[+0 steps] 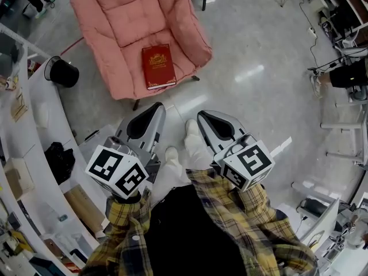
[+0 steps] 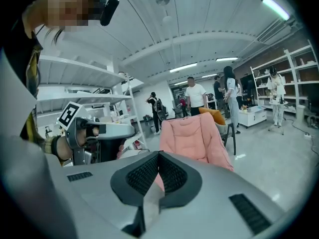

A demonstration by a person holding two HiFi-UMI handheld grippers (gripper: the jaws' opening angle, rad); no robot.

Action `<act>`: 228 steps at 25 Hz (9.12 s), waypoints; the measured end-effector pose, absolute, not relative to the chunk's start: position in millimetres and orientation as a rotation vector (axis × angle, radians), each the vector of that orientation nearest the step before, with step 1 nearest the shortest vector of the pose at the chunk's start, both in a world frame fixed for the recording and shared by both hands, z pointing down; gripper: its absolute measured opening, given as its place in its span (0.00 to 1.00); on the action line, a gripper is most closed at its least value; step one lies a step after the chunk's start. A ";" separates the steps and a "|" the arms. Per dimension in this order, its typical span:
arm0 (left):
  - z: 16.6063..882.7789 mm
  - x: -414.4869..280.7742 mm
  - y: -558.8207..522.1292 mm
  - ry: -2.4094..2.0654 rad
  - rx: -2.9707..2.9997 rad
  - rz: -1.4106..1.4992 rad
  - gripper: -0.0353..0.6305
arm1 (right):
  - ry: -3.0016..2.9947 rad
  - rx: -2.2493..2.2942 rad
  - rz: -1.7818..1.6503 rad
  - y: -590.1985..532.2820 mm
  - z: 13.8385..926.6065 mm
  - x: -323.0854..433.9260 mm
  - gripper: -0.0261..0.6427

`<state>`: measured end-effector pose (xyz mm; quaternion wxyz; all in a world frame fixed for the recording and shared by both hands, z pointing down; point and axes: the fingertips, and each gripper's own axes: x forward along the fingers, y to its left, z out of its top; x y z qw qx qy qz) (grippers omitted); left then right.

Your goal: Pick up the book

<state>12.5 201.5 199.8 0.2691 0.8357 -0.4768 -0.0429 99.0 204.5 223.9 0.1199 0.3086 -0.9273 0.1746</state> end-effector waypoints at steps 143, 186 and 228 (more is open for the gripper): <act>621.7 -57.0 -125.7 -0.985 1.865 0.388 0.06 | -1.728 0.275 2.101 -38.9 764.3 4.6 0.50; 606.5 -85.7 -120.8 -1.091 1.830 0.319 0.06 | -1.908 0.273 1.999 -100.1 734.0 -68.8 0.42; 278.6 -117.2 -136.7 -1.307 2.100 0.018 0.06 | -2.416 0.339 1.559 -126.3 359.5 -56.3 0.42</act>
